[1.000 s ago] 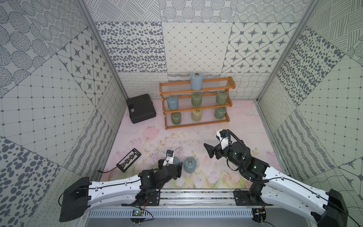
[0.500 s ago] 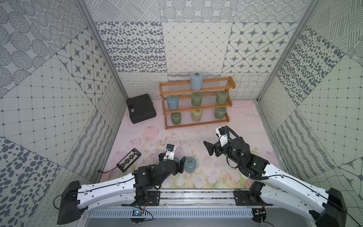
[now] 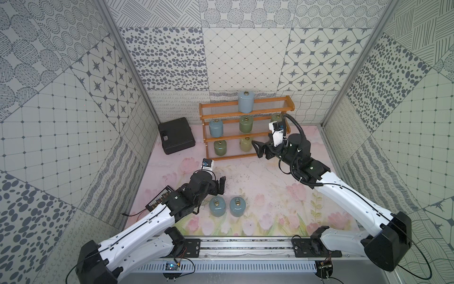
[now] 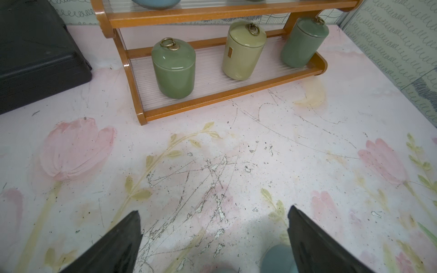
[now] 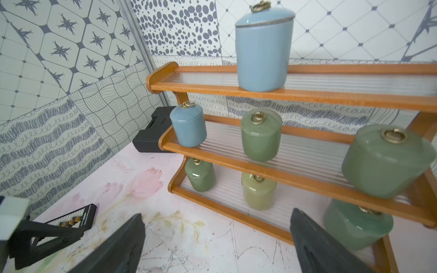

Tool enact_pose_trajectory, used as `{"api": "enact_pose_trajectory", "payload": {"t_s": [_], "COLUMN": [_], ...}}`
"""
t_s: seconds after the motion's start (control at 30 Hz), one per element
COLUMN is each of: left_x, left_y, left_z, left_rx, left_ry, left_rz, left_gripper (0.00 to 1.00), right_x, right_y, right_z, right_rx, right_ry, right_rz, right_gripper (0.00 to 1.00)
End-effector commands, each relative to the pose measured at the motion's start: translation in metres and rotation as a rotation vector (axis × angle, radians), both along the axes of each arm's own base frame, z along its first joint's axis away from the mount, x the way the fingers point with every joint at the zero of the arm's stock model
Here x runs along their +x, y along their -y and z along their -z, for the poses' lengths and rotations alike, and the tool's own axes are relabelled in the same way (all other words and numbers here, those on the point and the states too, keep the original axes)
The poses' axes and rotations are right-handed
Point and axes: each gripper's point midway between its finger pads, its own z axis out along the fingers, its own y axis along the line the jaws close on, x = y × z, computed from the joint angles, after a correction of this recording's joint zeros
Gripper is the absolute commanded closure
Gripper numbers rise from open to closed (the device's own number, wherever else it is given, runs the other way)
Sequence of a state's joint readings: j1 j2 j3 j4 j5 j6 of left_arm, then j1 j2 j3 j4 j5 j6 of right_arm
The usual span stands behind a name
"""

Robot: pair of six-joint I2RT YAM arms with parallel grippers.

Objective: Remove the tea canisters from the shelf
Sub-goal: Place the tea canister at the center of the board, then pick up the tea canister from the shelf.

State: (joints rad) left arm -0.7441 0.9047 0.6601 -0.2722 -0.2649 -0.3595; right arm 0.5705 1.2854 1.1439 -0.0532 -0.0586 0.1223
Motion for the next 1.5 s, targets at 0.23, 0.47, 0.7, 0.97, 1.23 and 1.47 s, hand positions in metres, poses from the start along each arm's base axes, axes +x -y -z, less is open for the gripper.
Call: {"api": "enact_pose_trajectory", "payload": {"t_s": [0.23,0.47,0.7,0.97,1.23,1.47], "left_x": [0.029,0.03,0.029,0.03,0.027,0.027], "left_y": [0.047,0.05,0.049,0.05,0.05,0.048], "left_z": [0.002,0.005,0.013,0.019,0.024,0.023], "left_rx": [-0.104,-0.122,-0.12,-0.13,-0.152,-0.154], "left_ry": [-0.038,-0.018,-0.033,-0.028,-0.035,-0.029], "left_rz": [0.235,0.258,0.267,0.267,0.264,0.257], "left_gripper": [0.0,0.0,0.0,0.0,0.0,0.0], "right_x": [0.071,0.124,0.165,0.191,0.204,0.217], "right_y": [-0.019,-0.034,-0.038,-0.045,-0.05,-0.056], "right_z": [-0.064,-0.06,-0.066,-0.064,-0.065,-0.06], "right_rx": [-0.014,-0.058,-0.067,-0.068,-0.062,-0.06], "right_ry": [0.137,0.154,0.165,0.173,0.193,0.181], "right_rz": [-0.026,0.015,0.07,0.09,0.082,0.063], "right_gripper": [0.0,0.0,0.0,0.0,0.0,0.0]}}
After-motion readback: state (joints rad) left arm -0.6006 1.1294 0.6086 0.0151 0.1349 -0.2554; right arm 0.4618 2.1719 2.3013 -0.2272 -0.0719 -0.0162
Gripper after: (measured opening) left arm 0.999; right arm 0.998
